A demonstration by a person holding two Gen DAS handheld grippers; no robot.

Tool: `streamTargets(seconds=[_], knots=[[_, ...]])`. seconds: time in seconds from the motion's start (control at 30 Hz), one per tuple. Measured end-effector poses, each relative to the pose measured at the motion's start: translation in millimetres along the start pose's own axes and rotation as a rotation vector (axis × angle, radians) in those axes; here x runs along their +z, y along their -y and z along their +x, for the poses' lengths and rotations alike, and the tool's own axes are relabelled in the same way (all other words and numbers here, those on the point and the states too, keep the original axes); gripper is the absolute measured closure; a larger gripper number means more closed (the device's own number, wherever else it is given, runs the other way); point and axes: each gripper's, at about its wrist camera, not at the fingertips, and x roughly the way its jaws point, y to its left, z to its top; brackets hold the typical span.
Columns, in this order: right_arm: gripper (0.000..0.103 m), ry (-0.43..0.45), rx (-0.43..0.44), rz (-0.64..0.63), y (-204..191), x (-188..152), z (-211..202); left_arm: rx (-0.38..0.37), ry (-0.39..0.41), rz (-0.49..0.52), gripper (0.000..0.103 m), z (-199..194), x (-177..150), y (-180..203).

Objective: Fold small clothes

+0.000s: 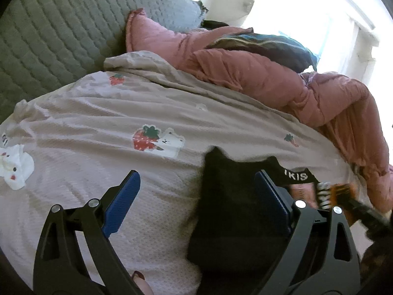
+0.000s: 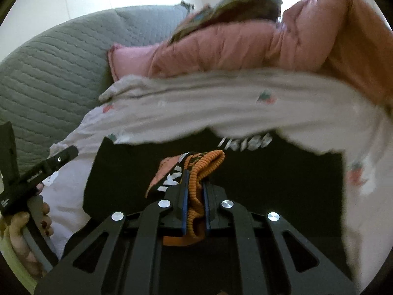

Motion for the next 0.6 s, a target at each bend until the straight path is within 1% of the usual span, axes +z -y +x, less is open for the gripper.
streamTargets(seconds=[0.17,0.33,0.43,0.6], knots=[[0.094,0.044,-0.048,0.018,32,12,-22,-0.001,0.002,-0.002,0.016,-1,0,0],[0.094,0.033,-0.105,0.049,63,7,-27,-0.004,-0.005,0.026,0.016,1,-1,7],[0.094,0.019,-0.126,0.052,72,0,-24,-0.020,-0.016,0.083,0.016,4,-6,21],[0.094,0.006,-0.158,0.035,72,-12,-20,-0.052,-0.052,0.177,0.016,14,-16,49]])
